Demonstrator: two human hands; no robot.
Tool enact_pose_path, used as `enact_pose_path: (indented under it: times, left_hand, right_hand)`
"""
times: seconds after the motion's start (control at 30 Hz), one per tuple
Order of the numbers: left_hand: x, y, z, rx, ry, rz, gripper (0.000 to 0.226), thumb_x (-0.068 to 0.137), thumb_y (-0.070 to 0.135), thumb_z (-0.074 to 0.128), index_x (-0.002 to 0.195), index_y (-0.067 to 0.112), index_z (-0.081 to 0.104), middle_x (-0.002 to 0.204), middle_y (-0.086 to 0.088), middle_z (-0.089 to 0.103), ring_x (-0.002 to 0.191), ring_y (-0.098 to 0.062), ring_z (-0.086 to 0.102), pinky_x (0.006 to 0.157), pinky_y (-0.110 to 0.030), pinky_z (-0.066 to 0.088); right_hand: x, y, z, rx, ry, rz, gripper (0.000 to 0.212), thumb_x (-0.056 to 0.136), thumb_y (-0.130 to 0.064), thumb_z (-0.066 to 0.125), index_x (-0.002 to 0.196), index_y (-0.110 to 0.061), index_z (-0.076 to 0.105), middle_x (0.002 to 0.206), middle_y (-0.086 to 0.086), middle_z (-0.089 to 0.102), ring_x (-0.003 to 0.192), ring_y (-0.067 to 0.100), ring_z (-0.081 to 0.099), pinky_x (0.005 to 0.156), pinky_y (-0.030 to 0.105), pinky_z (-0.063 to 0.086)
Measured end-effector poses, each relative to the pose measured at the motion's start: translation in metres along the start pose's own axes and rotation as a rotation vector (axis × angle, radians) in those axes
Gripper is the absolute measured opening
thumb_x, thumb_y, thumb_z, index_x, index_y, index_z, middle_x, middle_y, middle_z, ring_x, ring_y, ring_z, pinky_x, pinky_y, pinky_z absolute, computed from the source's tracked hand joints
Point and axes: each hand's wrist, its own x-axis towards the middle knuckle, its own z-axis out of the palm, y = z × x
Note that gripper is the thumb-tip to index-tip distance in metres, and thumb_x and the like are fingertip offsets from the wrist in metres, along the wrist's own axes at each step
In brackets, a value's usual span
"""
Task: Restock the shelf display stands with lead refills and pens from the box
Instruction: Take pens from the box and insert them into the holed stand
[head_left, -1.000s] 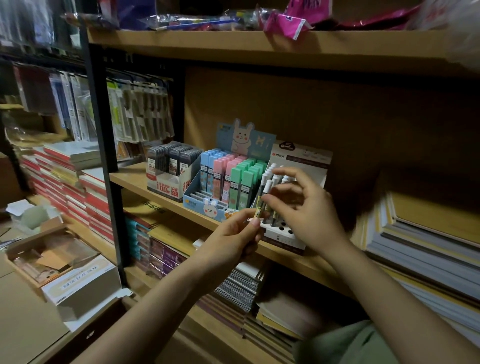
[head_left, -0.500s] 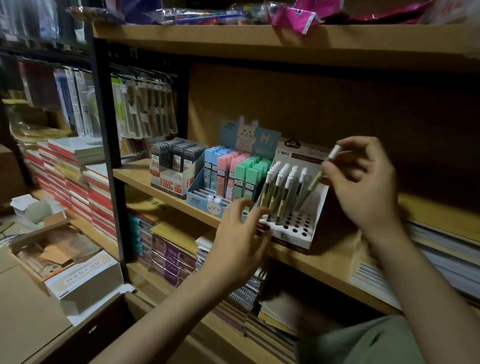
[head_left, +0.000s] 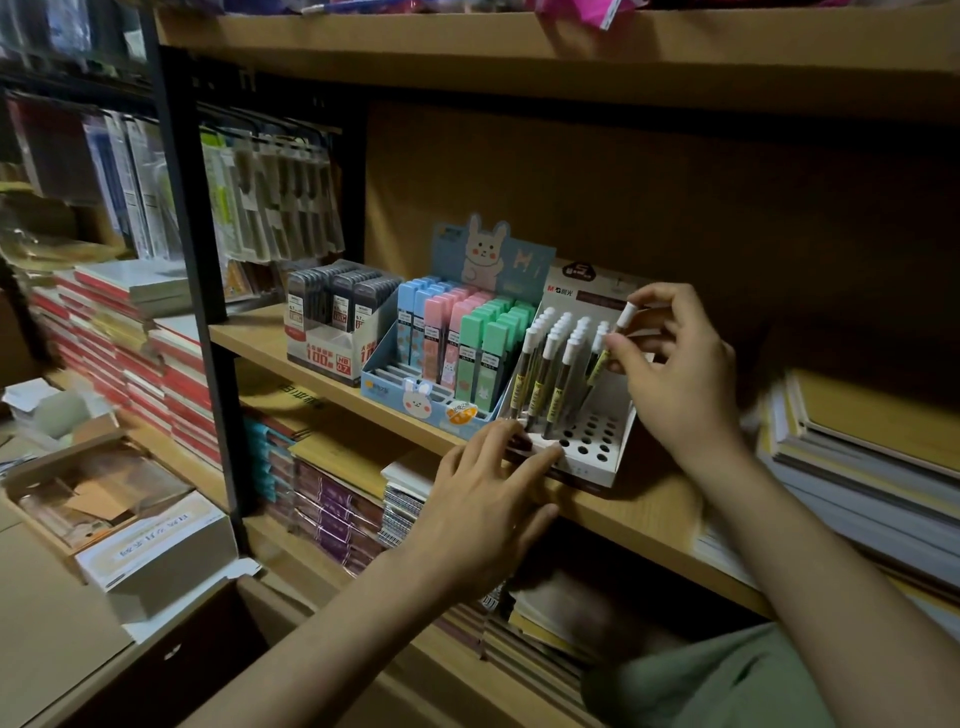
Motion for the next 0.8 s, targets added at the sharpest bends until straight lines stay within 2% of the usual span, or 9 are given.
enact_pose_path:
  times: [0.13, 0.2, 0.23, 0.3, 0.4, 0.53, 0.7, 0.8]
  left_hand:
    - [0.001, 0.000, -0.002, 0.010, -0.009, 0.000, 0.061, 0.095, 0.059, 0.035, 0.149, 0.046, 0.010, 0.156, 0.005, 0.000, 0.144, -0.022, 0.007, 0.115, -0.041, 0.012]
    - [0.002, 0.000, -0.003, 0.010, -0.018, -0.001, 0.062, 0.095, 0.059, 0.037, 0.149, 0.046, 0.009, 0.156, 0.004, -0.001, 0.144, -0.023, 0.007, 0.116, -0.042, 0.012]
    - [0.002, 0.000, -0.004, 0.013, -0.019, 0.004, 0.063, 0.095, 0.058, 0.039, 0.149, 0.046, 0.008, 0.157, 0.003, -0.001, 0.144, -0.024, 0.007, 0.116, -0.042, 0.013]
    - [0.001, 0.000, -0.005, 0.040, -0.017, 0.017, 0.066, 0.095, 0.054, 0.043, 0.150, 0.045, 0.008, 0.157, 0.000, 0.001, 0.144, -0.025, 0.009, 0.116, -0.041, 0.017]
    - [0.001, 0.000, -0.005, 0.070, -0.004, 0.029, 0.068, 0.095, 0.050, 0.047, 0.151, 0.043, 0.008, 0.158, -0.002, 0.004, 0.145, -0.026, 0.012, 0.116, -0.041, 0.020]
    - [0.001, 0.001, -0.006, 0.070, -0.003, 0.036, 0.066, 0.096, 0.050, 0.045, 0.151, 0.043, 0.009, 0.158, -0.004, 0.005, 0.145, -0.025, 0.012, 0.116, -0.040, 0.021]
    - [0.003, 0.000, -0.011, 0.059, -0.027, 0.035, 0.064, 0.096, 0.049, 0.046, 0.151, 0.044, 0.014, 0.157, -0.003, 0.010, 0.143, -0.024, 0.018, 0.113, -0.039, 0.027]
    - [0.004, 0.001, -0.018, 0.038, -0.037, 0.032, 0.059, 0.095, 0.047, 0.045, 0.149, 0.043, 0.020, 0.155, -0.004, 0.015, 0.141, -0.024, 0.022, 0.111, -0.041, 0.030]
  right_hand:
    - [0.003, 0.001, -0.001, -0.025, 0.011, 0.033, 0.036, 0.087, -0.014, 0.071, 0.111, -0.033, 0.052, 0.099, -0.009, 0.062, 0.090, 0.009, 0.067, 0.076, 0.038, 0.061]
    - [0.002, -0.001, 0.001, -0.041, -0.021, 0.032, 0.035, 0.087, -0.013, 0.070, 0.110, -0.031, 0.052, 0.102, -0.005, 0.063, 0.092, 0.011, 0.066, 0.078, 0.035, 0.060]
    - [0.000, -0.003, 0.002, -0.051, -0.047, 0.026, 0.035, 0.087, -0.013, 0.070, 0.109, -0.033, 0.051, 0.103, -0.005, 0.063, 0.092, 0.011, 0.065, 0.075, 0.027, 0.059]
    - [-0.006, -0.007, 0.006, -0.079, -0.110, 0.010, 0.038, 0.087, -0.012, 0.070, 0.110, -0.035, 0.050, 0.107, -0.004, 0.062, 0.090, 0.009, 0.063, 0.062, 0.007, 0.052]
    - [-0.013, -0.010, 0.009, -0.157, -0.136, -0.053, 0.039, 0.087, -0.011, 0.069, 0.115, -0.031, 0.050, 0.108, -0.003, 0.060, 0.088, 0.009, 0.060, 0.057, -0.003, 0.042]
    - [-0.007, -0.009, 0.007, -0.229, -0.073, -0.046, 0.033, 0.085, -0.008, 0.072, 0.112, -0.019, 0.056, 0.111, 0.000, 0.059, 0.092, 0.009, 0.058, 0.060, 0.000, 0.039]
    - [-0.007, -0.005, 0.008, -0.225, -0.100, -0.030, 0.035, 0.084, -0.008, 0.072, 0.110, -0.024, 0.055, 0.104, -0.004, 0.060, 0.086, 0.006, 0.057, 0.058, -0.004, 0.038]
    - [-0.007, -0.004, 0.010, -0.204, -0.128, 0.003, 0.036, 0.085, -0.007, 0.071, 0.111, -0.026, 0.055, 0.103, -0.006, 0.059, 0.090, 0.009, 0.060, 0.062, 0.003, 0.041]
